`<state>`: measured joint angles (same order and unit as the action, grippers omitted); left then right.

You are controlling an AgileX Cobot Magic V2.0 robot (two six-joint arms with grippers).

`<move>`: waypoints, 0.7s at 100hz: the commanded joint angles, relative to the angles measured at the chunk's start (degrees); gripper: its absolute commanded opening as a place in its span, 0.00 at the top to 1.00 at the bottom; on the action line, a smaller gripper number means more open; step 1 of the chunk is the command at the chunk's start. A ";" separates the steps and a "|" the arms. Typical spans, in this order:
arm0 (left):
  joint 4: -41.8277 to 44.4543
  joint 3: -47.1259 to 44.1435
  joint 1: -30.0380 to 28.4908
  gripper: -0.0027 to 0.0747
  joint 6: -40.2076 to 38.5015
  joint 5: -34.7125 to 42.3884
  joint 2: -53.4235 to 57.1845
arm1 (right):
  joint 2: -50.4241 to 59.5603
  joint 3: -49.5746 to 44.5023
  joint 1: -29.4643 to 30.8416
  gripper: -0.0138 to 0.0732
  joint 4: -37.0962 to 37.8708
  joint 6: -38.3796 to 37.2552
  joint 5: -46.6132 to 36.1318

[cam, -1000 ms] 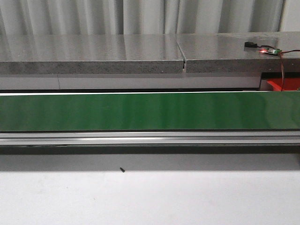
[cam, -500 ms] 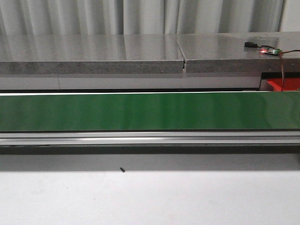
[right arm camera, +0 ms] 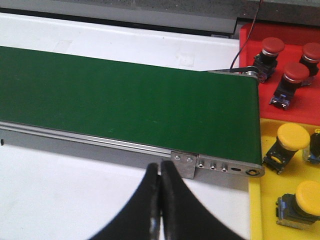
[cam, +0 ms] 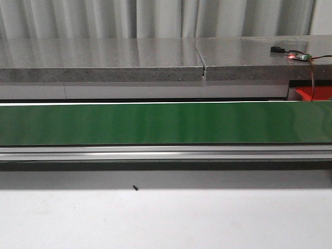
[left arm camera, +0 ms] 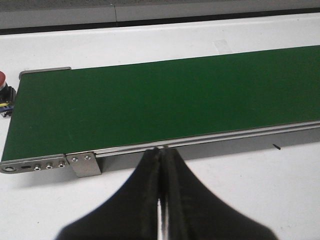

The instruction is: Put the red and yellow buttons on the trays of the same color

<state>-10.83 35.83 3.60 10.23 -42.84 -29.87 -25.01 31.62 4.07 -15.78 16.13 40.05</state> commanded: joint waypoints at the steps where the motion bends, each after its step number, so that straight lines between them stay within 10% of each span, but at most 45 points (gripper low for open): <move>1: -1.30 1.49 0.41 0.99 -0.93 4.17 -0.17 | -0.05 1.25 -0.07 0.92 -1.22 0.48 -4.37; 42: 8.87 9.48 -0.15 0.99 -15.96 4.21 -13.27 | -0.05 1.25 -0.07 0.92 -1.28 0.48 -4.91; 70: 6.71 19.16 -10.93 0.99 -18.94 2.21 -28.10 | -0.05 1.25 -0.07 0.92 -1.28 0.48 -4.91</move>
<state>-3.31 50.41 -3.87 -7.46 -42.63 -54.68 -24.76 31.37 4.07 -16.04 16.13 39.17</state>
